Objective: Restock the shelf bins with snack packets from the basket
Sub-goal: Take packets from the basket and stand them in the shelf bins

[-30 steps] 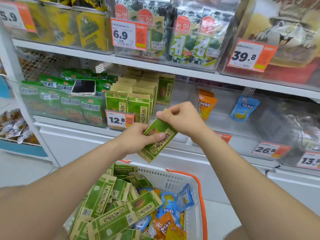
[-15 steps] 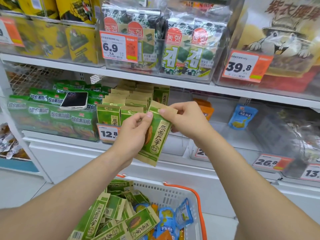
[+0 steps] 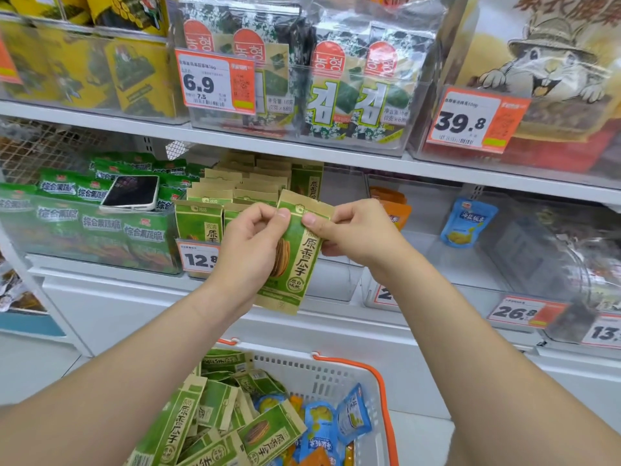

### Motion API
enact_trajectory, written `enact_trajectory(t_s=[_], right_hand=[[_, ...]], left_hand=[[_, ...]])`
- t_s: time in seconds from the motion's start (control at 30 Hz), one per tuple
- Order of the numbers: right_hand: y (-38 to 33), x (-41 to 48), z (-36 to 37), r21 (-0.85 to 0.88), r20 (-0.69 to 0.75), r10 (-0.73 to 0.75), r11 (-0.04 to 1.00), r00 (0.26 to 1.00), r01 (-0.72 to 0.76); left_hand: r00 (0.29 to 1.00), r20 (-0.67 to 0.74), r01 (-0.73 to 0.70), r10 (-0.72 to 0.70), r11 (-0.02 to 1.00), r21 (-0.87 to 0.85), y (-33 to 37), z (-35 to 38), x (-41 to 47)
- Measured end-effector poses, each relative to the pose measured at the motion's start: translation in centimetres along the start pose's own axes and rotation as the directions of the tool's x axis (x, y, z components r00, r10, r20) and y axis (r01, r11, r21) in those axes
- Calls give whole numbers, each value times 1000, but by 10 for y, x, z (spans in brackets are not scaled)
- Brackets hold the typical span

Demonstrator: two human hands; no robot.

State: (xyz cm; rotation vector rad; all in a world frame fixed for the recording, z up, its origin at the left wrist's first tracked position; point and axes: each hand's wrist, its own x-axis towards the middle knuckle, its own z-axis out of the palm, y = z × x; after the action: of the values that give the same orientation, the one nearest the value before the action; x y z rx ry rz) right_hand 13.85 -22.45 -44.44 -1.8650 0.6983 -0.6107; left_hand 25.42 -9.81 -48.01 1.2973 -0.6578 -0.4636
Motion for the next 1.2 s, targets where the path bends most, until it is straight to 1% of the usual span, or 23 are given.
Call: enact_trajectory(t_s=[0.1,0.17,0.2,0.23,0.3,0.37,0.4,0.47,0.53,0.6,0.63,0.67,0.73,0.77,0.8,0.83,0.87,0.93,0.97,1.03,1.07,1.13,1.2], right_hand=[[0,1,2,-55,-41,-31,998,999,29],[2,0,5,-103,-28,-59,993,998,56],[2,-1,5,-95,-6,-53,994,999,53],[2,-3,5,-60,27,-27,998,999,29],[-1,-7,3,24,114,79,996,990,-83],[-2,-11,1,24,203,153,987,967,-161],[-3,-13,0,14,209,159,986,965,-166],[-4,-15,2,23,144,140,989,980,-144],[-7,-15,6,58,34,150,987,988,-152],[-3,-8,9,115,-84,194,976,977,-184],[0,-4,12,125,-161,190,977,969,-171],[5,1,14,63,-247,152,988,957,-140],[12,10,17,-189,-390,9,978,921,-90],[12,14,19,-275,-432,-38,957,901,-91],[14,21,21,-300,-460,-46,948,887,-106],[16,29,22,-276,-479,-12,951,878,-137],[19,40,24,-230,-497,42,957,867,-178],[24,59,29,-81,-468,189,963,863,-255],[27,68,32,10,-425,263,958,866,-286],[32,82,37,169,-327,369,929,870,-330],[33,89,39,212,-281,403,911,871,-353],[35,101,44,277,-240,433,889,869,-366],[39,115,46,309,-251,434,883,865,-353]], left_hand=[[999,28,45,-45,999,-5,2,0,-3],[995,61,82,-82,997,4,3,-1,-4],[994,65,88,-89,996,13,4,-2,-3],[995,58,83,-84,996,17,4,-3,-3],[998,31,46,-46,999,7,2,-4,-3],[1000,8,-7,7,1000,19,0,-4,-3],[1000,1,-31,31,999,43,0,-4,-4],[998,-12,-67,69,991,116,2,-5,-4],[988,-42,-132,150,949,285,4,-6,0],[959,-95,-196,267,866,460,5,-8,6],[938,-97,-229,332,807,545,6,-11,9],[910,-69,-278,409,724,631,6,-13,11],[841,27,-358,540,519,776,4,-19,15],[813,67,-373,579,428,823,1,-21,17],[797,103,-371,595,348,861,-1,-23,20],[798,139,-358,587,274,893,-4,-23,23],[813,176,-337,556,202,919,-8,-23,26],[852,230,-303,470,87,949,-15,-22,32],[871,239,-289,429,55,956,-19,-21,35],[897,233,-261,375,25,965,-25,-20,41],[906,226,-248,358,14,969,-28,-20,44],[914,218,-227,343,-13,974,-32,-19,48],[911,220,-221,348,-35,975,-36,-19,52]])
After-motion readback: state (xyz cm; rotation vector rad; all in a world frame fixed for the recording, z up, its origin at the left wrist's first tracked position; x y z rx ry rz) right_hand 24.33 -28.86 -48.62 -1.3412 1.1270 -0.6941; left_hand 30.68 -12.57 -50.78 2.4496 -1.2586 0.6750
